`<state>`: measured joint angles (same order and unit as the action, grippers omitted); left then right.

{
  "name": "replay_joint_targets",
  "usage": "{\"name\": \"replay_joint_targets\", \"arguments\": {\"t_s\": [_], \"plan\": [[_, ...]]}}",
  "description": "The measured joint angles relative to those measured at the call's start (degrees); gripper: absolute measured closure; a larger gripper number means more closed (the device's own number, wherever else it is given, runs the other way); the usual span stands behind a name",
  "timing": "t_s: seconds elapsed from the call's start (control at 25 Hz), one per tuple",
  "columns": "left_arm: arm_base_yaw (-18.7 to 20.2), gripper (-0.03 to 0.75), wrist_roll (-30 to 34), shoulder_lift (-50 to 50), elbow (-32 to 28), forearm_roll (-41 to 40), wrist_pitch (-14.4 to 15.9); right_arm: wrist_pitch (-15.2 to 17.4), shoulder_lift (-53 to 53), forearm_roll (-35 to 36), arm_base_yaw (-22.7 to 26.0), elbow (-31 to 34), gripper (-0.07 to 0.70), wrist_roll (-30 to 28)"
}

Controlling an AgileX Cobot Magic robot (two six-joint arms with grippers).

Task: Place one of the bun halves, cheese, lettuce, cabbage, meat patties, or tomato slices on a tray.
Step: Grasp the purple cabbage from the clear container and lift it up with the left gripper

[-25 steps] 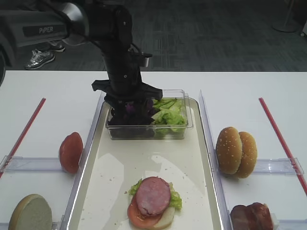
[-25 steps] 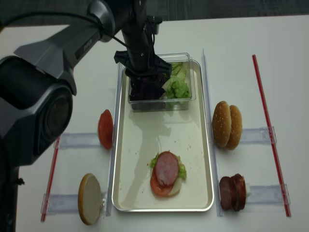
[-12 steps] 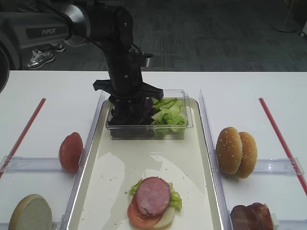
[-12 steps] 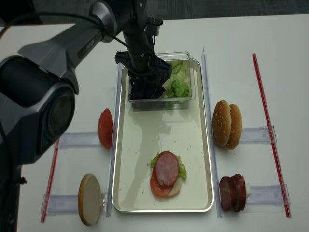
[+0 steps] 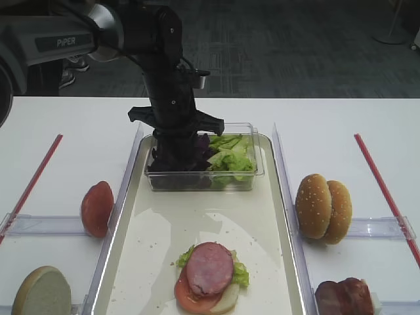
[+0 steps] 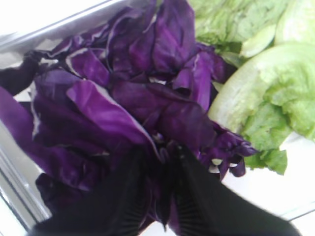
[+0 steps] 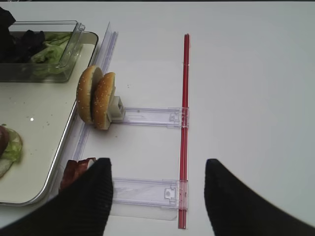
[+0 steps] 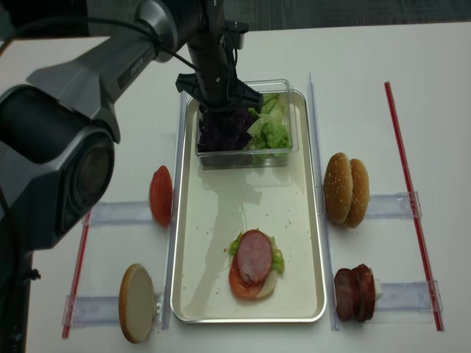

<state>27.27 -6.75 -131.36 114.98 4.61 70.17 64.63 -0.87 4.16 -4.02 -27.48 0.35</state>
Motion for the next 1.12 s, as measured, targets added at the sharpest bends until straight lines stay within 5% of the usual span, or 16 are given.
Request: {"name": "replay_joint_targets", "arguments": {"t_s": [0.52,1.12], "plan": [[0.0,0.729,1.3,0.0,0.0,0.0,0.0,0.0,0.0,0.0,0.0,0.0,0.186,0.0],[0.0,0.734,1.7,0.3,1.2,-1.2,0.1,0.0,0.0,0.0,0.0,0.0,0.186,0.0]]}}
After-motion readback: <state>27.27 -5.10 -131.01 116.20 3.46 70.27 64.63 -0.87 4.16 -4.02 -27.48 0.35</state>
